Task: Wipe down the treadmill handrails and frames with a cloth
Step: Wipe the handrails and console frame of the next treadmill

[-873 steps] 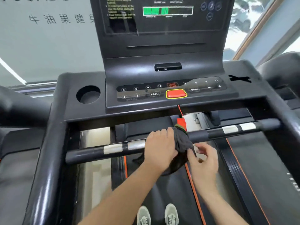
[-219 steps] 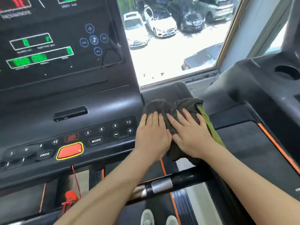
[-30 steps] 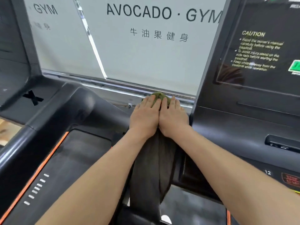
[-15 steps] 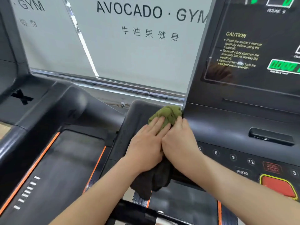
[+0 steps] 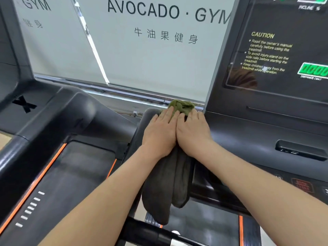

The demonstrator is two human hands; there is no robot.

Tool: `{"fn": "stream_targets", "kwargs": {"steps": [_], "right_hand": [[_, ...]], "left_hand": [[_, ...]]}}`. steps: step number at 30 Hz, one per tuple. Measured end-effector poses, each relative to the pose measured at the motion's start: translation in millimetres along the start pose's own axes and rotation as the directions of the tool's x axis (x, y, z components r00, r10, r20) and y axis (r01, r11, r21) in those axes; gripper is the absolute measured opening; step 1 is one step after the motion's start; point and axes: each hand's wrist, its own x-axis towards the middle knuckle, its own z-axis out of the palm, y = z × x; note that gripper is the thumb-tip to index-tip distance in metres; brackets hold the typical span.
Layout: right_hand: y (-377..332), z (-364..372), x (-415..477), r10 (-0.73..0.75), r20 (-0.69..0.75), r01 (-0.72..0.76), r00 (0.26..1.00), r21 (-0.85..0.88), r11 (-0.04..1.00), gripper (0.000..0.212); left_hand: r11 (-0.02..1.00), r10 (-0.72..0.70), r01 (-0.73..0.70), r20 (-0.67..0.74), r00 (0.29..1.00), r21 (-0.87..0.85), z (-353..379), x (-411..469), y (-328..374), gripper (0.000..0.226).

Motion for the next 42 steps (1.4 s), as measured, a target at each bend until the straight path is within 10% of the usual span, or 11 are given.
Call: {"fn": "stream_targets", "kwargs": {"steps": [4, 11, 17, 27, 36, 42], "right_hand": [[-8.3, 9.3, -53.3, -0.124, -0.238, 0.133, 0.963, 0.023, 0.991, 0.03], [-9.4, -19.6, -105.5, 0.093, -0.176, -0.006, 0.98, 0.44, 0.898, 0.014], [-37.5, -6.4, -102.9, -0.005, -0.081, 0.048, 0.997, 0.54, 0.84, 0.016], [-36.4, -11.5, -58.8, -0.197, -0.021, 0.199, 0.98, 0.091, 0.976, 0.03], [-27.9, -23.5, -47.8, -0.191, 0.227, 0.142, 0.955, 0.213, 0.967, 0.016], [-37.6, -15.5, -46.0, -0.162, 0.026, 0.155, 0.986, 0.176, 0.972, 0.019]], "left_hand": [[0.977, 0.015, -0.066, -0.247, 0.969, -0.201, 1.6, -63.5, 10.9, 0.046], [0.723, -0.289, 0.054, -0.23, 0.929, -0.689, -36.6, -126.7, 31.9, 0.029], [0.591, -0.57, 0.19, -0.24, 0.786, -0.784, -39.2, -142.6, 17.2, 0.025], [0.959, -0.268, 0.206, -0.388, 0.882, -0.194, -1.5, -143.9, 13.2, 0.035], [0.984, -0.176, 0.18, -0.27, 0.947, -0.01, -3.1, -122.2, 13.3, 0.037], [0.974, -0.222, 0.223, -0.245, 0.944, -0.025, 0.6, -135.7, 14.4, 0.047]]}}
